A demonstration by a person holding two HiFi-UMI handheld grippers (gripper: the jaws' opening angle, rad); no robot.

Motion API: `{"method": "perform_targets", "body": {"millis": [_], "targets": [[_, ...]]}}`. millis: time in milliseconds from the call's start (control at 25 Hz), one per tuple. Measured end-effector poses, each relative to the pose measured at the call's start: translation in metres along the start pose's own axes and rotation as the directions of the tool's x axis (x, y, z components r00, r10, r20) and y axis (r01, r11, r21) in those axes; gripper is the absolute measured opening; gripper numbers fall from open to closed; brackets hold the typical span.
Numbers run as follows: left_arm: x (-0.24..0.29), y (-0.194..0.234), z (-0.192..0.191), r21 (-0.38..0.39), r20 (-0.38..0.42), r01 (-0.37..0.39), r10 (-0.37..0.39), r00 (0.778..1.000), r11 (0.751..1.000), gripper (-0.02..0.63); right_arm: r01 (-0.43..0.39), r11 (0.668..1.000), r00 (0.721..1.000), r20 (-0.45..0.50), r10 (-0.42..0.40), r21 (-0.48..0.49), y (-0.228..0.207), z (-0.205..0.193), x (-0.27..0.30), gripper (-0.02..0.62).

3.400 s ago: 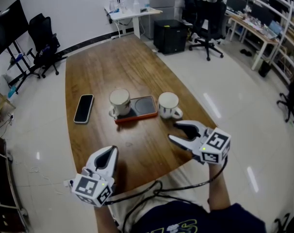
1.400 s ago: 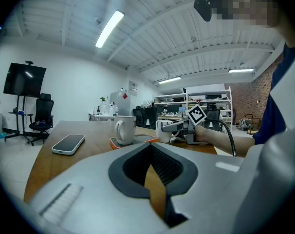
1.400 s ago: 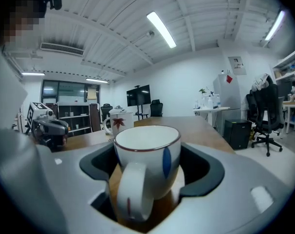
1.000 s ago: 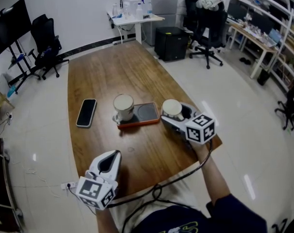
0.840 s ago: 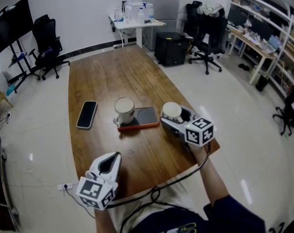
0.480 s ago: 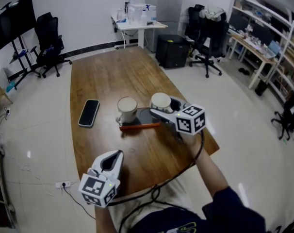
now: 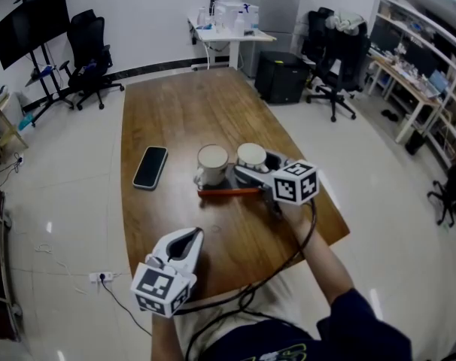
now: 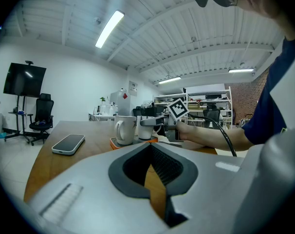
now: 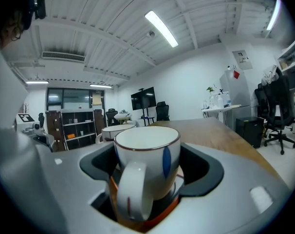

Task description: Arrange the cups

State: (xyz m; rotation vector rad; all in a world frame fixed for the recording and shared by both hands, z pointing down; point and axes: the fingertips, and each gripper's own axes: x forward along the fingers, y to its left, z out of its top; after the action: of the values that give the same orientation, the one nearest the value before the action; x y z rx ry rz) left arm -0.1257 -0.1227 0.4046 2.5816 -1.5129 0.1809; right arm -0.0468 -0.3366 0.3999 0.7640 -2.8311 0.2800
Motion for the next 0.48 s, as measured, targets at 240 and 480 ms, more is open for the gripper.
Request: {"method": "perform_targets", "body": {"millis": [240, 480], "targets": [[-0.003, 0.001, -0.003, -0.015, 0.005, -0.001, 0.002, 1.0, 1.0, 0.003, 0.011, 0.997, 0.999, 0.041, -0.008, -0.077, 0.007, -0.008, 0.002, 0.382], [-0.002, 0.003, -0.004, 0.01, -0.004, 0.004, -0.004, 1.0, 1.0, 0.003, 0.02, 0.995, 0.99, 0.141, -0.006, -0.095, 0.004, 0.005, -0.009, 0.506]]}}
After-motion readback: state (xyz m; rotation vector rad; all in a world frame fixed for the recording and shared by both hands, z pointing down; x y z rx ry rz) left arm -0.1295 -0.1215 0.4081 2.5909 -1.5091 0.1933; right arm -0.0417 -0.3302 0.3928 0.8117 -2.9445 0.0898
